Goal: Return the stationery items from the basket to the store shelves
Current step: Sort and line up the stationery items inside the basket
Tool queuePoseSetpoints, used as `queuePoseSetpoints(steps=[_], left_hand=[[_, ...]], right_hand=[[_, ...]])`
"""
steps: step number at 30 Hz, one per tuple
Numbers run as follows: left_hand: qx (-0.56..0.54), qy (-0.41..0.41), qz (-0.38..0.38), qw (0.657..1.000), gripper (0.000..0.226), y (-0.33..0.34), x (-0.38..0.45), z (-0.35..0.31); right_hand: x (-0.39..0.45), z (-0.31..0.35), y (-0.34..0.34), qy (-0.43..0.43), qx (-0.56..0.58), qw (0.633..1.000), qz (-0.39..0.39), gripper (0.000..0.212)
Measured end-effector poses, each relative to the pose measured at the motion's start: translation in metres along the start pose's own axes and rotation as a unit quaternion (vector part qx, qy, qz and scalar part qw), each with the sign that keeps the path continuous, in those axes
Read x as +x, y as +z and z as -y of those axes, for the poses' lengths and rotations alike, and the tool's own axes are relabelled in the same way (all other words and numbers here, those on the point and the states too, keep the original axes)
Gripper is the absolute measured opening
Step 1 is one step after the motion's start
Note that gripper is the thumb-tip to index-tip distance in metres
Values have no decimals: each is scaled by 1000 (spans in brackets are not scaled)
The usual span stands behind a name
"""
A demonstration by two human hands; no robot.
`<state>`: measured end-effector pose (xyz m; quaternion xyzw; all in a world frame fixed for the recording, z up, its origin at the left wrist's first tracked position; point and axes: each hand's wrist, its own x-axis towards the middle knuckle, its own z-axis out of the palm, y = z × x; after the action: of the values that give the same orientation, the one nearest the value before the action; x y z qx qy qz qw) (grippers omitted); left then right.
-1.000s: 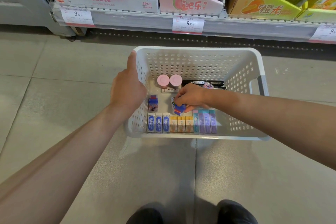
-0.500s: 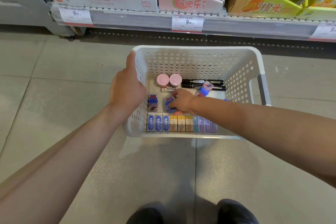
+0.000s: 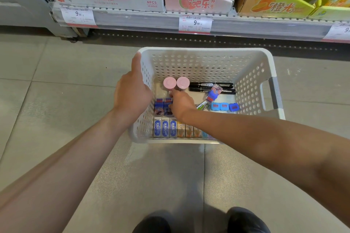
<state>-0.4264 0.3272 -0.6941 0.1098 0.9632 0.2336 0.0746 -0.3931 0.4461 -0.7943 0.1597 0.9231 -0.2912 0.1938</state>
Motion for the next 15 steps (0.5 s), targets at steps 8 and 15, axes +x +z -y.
queuePoseSetpoints(steps=[8, 15], left_hand=[[-3, -1, 4, 1000, 74, 0, 0, 0], [-1, 2, 3, 1000, 73, 0, 0, 1]], right_hand=[[-6, -2, -6, -73, -56, 996, 22, 27], [-14, -7, -39, -130, -142, 980, 52, 25]])
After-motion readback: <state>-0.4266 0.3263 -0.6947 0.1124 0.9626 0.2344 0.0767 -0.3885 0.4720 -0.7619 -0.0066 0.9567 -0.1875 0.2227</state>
